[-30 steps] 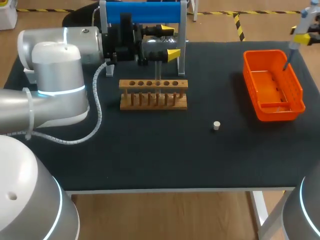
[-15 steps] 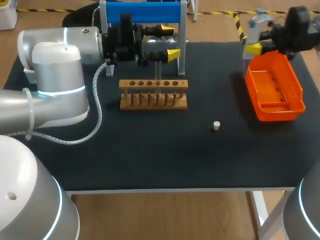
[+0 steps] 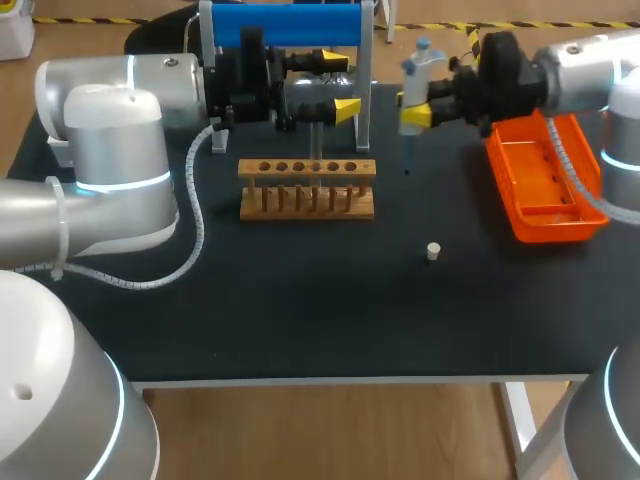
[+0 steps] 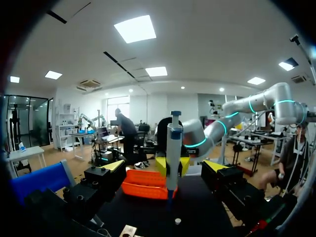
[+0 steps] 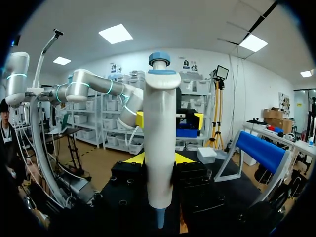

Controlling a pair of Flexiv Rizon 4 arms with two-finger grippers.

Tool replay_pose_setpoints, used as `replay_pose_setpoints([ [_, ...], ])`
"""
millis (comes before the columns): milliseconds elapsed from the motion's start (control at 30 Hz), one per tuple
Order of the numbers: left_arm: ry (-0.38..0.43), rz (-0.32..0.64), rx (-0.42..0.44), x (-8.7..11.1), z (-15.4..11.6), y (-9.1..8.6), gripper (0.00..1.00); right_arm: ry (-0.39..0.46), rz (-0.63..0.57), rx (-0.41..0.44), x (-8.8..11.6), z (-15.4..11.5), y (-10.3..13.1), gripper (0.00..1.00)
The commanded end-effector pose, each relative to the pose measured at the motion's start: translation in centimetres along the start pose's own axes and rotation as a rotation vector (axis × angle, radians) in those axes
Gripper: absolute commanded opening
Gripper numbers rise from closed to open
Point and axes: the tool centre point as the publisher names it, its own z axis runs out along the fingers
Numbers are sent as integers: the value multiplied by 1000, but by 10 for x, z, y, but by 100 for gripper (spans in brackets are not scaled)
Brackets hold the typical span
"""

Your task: Invert the test tube, pick up the pipette, mount the tip to pipette, aspirate from beaker and dispense into the tube, eject the tip, return the pipette, and cap with the stopper.

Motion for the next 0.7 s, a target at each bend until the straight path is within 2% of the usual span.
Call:
replay_pose_setpoints([
  [33, 2, -1, -4, 0, -1, -1, 100, -16, 1, -2, -10, 23, -5, 0],
  [300, 2, -1, -4, 0, -1, -1, 100, -30, -15, -28, -26, 43, -2, 0],
  [700, 2, -1, -4, 0, -1, -1, 100, -23, -20, -46, -32, 63, 1, 0],
])
